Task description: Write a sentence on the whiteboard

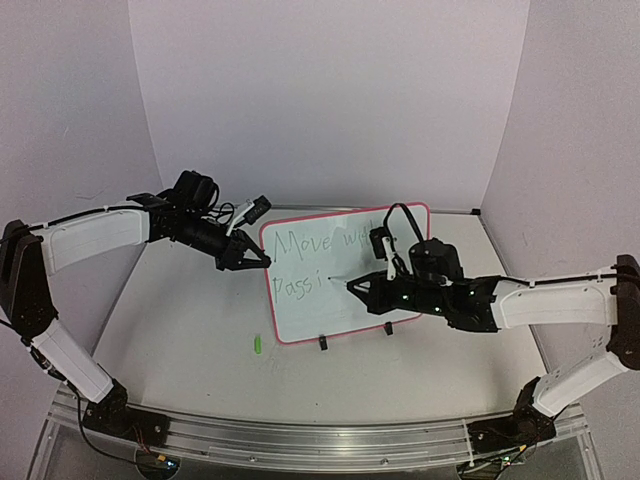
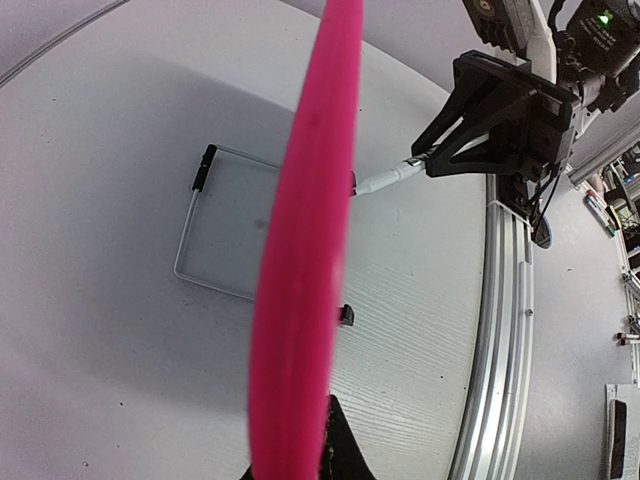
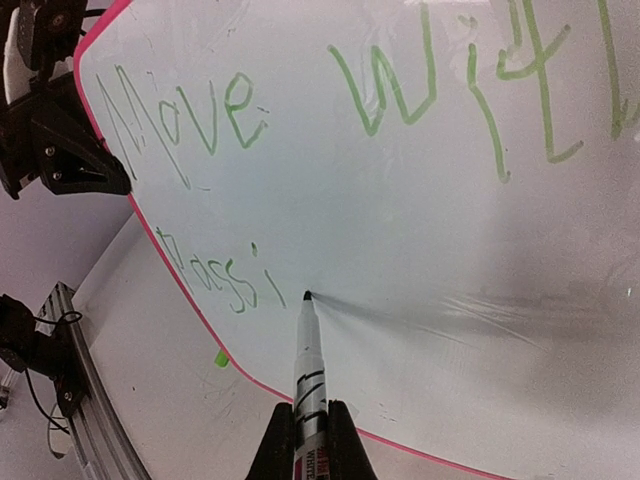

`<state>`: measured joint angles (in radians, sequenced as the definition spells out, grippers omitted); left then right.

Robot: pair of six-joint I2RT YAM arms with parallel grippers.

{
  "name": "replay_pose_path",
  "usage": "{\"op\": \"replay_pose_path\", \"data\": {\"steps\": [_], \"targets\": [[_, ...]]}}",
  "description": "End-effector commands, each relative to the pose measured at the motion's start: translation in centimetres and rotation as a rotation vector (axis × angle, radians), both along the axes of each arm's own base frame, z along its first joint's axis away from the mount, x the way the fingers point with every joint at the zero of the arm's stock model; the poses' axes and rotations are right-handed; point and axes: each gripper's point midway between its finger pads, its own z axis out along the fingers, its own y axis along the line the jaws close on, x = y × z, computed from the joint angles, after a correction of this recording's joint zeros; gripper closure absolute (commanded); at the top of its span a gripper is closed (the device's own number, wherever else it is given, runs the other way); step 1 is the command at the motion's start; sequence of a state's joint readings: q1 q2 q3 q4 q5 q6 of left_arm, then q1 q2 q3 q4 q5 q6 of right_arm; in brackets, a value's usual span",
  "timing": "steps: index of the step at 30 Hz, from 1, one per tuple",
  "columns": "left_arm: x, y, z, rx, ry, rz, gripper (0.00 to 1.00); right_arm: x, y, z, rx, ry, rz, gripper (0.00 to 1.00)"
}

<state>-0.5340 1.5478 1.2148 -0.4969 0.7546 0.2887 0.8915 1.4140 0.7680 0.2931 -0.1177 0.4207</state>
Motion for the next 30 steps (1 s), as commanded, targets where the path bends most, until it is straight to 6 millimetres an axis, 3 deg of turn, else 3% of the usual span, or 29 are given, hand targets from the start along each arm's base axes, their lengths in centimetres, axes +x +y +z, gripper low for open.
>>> {"op": "replay_pose_path", "data": {"steps": [1, 11, 19, 30], "targets": [[0.4, 0.4, -1.6, 0.068, -0.022, 0.018, 1.00, 1.6, 0.5, 2.6, 0.046, -0.059, -0.030, 1.00], [0.5, 0.4, -1.7, 0.070, -0.021, 0.019, 1.00, 1.1, 1.5, 1.1, 0.033, -0.012, 0.024, 1.00], [0.5, 0.4, -1.8, 0.072, -0.019, 0.019, 1.00, 0.5, 0.3, -0.6, 0.013, 0.032, -0.004, 1.00], [0.5, 0.4, -1.8, 0.072, -0.019, 0.018, 1.00, 1.1, -0.4, 1.6, 0.024, -0.027, -0.047, 1.00]]}}
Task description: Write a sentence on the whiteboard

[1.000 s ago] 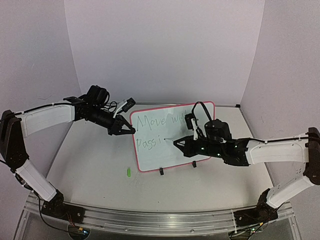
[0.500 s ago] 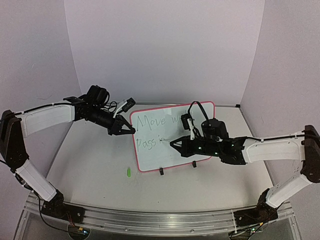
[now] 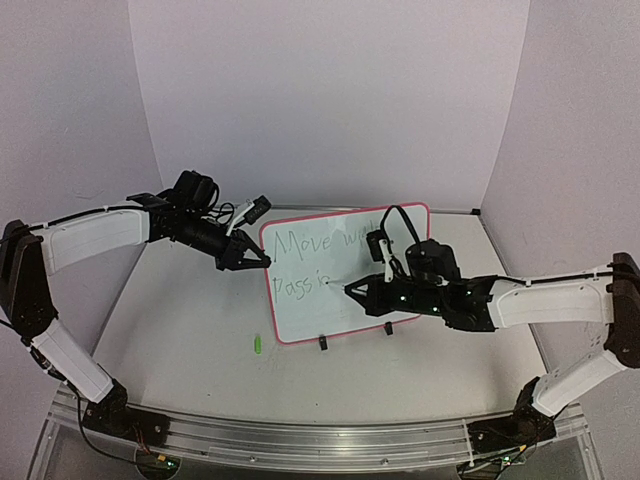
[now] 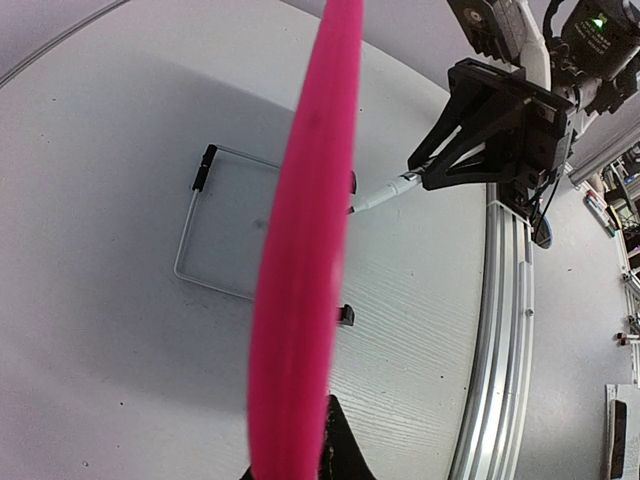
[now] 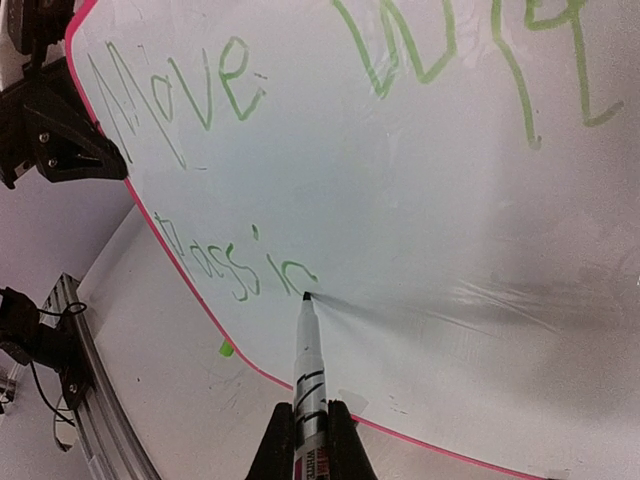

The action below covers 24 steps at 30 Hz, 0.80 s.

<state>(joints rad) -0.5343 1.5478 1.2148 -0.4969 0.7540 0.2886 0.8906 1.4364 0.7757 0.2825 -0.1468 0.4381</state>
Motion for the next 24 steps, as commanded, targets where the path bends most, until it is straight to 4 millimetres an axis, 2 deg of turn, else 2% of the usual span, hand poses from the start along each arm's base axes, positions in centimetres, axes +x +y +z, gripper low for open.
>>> {"op": "replay_pose_path", "data": {"steps": [1, 16, 24], "targets": [[0.4, 0.3, -1.8, 0.071, -0.020, 0.017, 1.00, 1.4, -0.8, 2.5, 0.028, -0.068, -0.065, 1.00], [0.5, 0.4, -1.7, 0.071, -0.023, 0.019, 1.00, 1.5, -0.8, 4.2, 0.049, -0.102, -0.066, 1.00], [0.5, 0.4, -1.7, 0.072, -0.021, 0.019, 1.00, 1.4, -0.4, 3.6, 0.045, -0.086, -0.047, 1.00]]}}
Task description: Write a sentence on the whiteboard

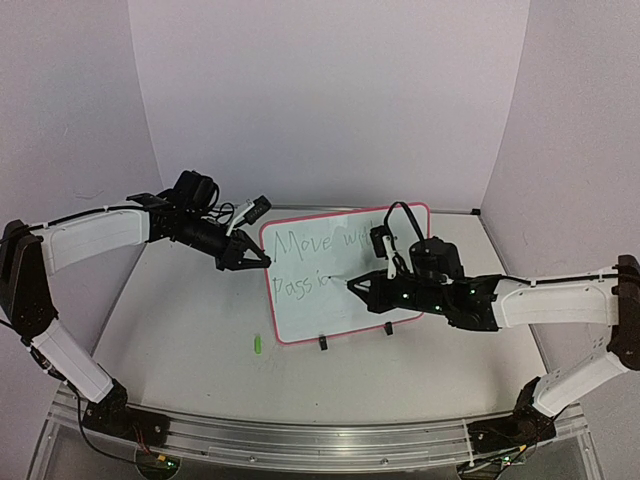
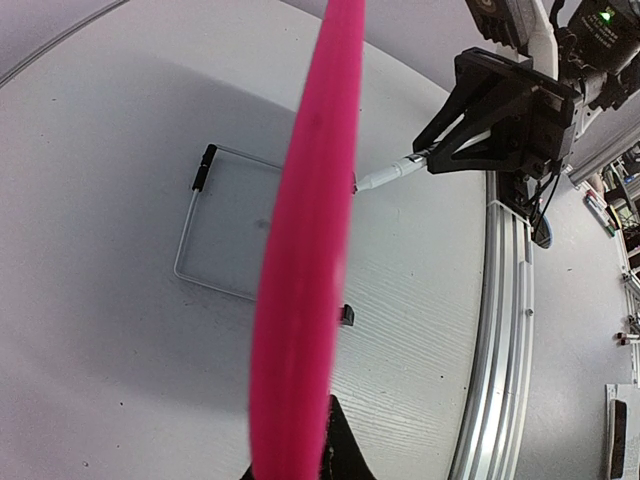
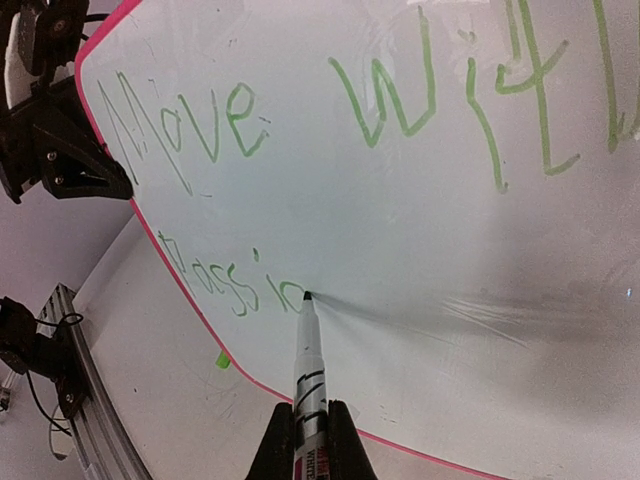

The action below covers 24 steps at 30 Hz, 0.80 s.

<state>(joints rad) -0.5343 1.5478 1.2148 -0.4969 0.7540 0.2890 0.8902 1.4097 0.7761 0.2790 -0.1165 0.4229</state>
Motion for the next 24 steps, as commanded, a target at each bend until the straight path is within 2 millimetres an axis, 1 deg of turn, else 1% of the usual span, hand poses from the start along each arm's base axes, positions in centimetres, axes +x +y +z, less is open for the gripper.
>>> {"op": "replay_pose_path", "data": {"steps": [1, 6, 10, 15, 24], "targets": [[0.4, 0.4, -1.7, 0.071, -0.021, 0.019, 1.00, 1.0, 0.0, 2.6, 0.045, -0.050, -0.023, 1.00], [0.5, 0.4, -1.8, 0.073, -0.021, 0.019, 1.00, 0.0, 0.1, 3.6, 0.073, -0.054, 0.022, 1.00], [0.4, 0.4, -1.7, 0.072, -0.021, 0.018, 1.00, -0.4, -0.3, 4.1, 0.081, -0.052, 0.021, 1.00], [0.4, 0.4, -1.7, 0.072, -0.020, 0.019, 1.00, -0.2, -0.8, 3.8, 0.073, -0.046, 0.012, 1.00], [0.5, 0.4, -1.8, 0.074, -0.020, 0.019, 1.00, 0.1, -0.6, 3.1, 0.063, -0.030, 0.021, 1.00]]}}
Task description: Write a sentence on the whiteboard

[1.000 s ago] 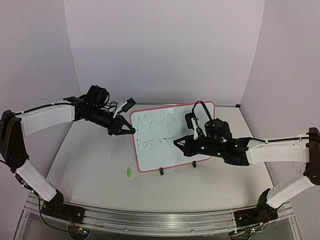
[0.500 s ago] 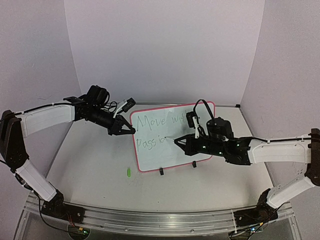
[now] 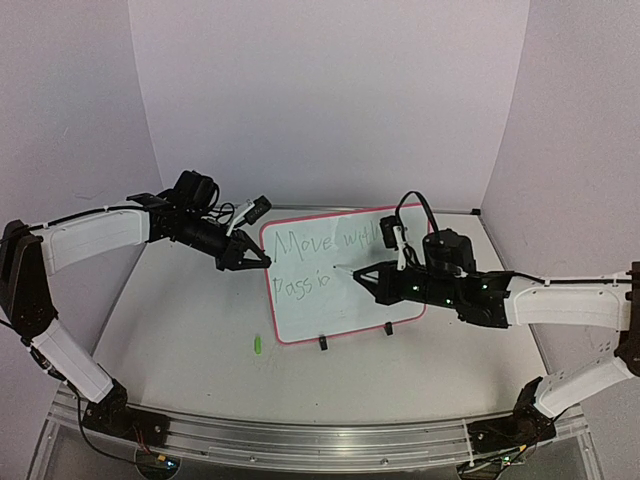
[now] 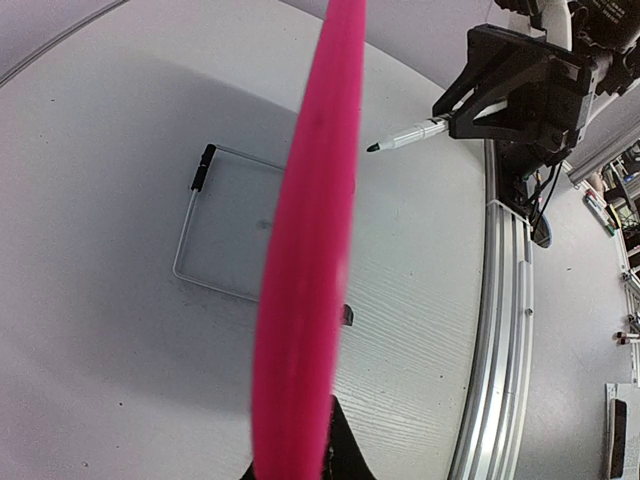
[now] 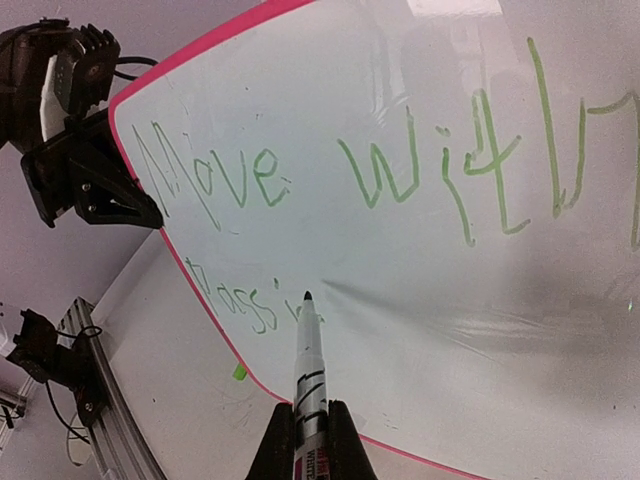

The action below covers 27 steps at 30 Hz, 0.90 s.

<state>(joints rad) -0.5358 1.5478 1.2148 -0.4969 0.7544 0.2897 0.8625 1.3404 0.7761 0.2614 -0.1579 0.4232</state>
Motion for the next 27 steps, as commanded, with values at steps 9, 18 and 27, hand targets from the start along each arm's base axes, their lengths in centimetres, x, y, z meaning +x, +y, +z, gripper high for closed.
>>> {"op": "replay_pose_path", "data": {"steps": [9, 18, 27], "targets": [[0.5, 0.4, -1.8, 0.074, -0.021, 0.022, 1.00, 0.6, 0.6, 0.1, 0.001, 0.001, 0.013, 1.00], [0.5, 0.5, -1.8, 0.075, -0.020, 0.022, 1.00, 1.0, 0.5, -0.8, -0.013, 0.017, -0.015, 1.00], [0.5, 0.4, -1.8, 0.074, -0.020, 0.021, 1.00, 0.7, 0.0, -2.4, -0.036, 0.060, -0.026, 1.00]]}}
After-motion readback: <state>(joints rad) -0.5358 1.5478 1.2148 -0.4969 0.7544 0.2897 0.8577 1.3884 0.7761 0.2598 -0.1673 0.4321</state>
